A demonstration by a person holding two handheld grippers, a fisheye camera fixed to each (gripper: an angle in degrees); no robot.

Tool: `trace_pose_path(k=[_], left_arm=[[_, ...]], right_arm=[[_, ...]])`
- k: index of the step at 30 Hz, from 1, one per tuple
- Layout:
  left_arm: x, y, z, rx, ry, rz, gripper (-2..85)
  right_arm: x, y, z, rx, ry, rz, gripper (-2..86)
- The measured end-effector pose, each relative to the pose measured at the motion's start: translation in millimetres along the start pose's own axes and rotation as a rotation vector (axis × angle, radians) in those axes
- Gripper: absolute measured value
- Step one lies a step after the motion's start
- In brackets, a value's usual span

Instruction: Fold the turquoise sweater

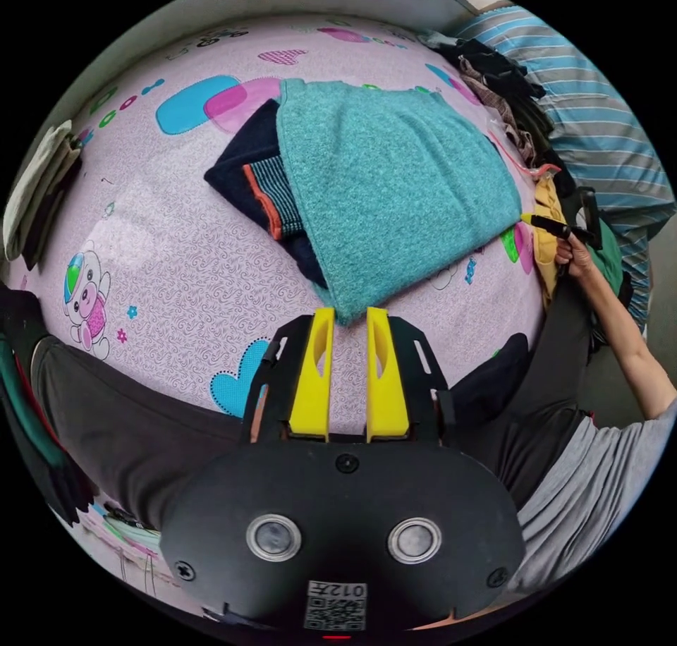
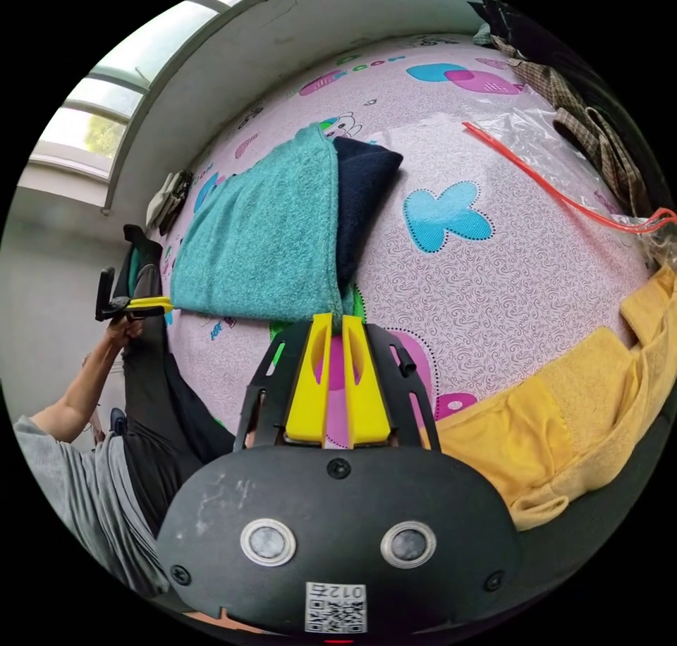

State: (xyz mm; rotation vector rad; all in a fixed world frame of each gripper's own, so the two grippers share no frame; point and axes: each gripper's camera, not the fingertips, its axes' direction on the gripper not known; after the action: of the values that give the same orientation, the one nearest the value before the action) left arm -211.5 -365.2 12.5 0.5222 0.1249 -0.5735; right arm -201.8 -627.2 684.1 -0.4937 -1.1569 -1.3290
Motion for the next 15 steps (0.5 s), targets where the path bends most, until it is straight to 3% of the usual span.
trace_pose_path(k=[6, 11, 15], left_arm=[[17, -10, -11, -0.084, 0.012, 0.05, 0.9], [25, -5, -20, -0.14, 0.068, 0.099, 0.4], [22, -7, -14, -0.142, 0.06, 0.053, 0.4]], right_arm=[[-18, -7, -13, -0.079, 0.064, -0.076, -0.8], [-31, 9, -13, -0.276, 0.283, -0.193, -0.8], [-37, 7, -29, -0.16, 0.237, -0.193, 0.0]])
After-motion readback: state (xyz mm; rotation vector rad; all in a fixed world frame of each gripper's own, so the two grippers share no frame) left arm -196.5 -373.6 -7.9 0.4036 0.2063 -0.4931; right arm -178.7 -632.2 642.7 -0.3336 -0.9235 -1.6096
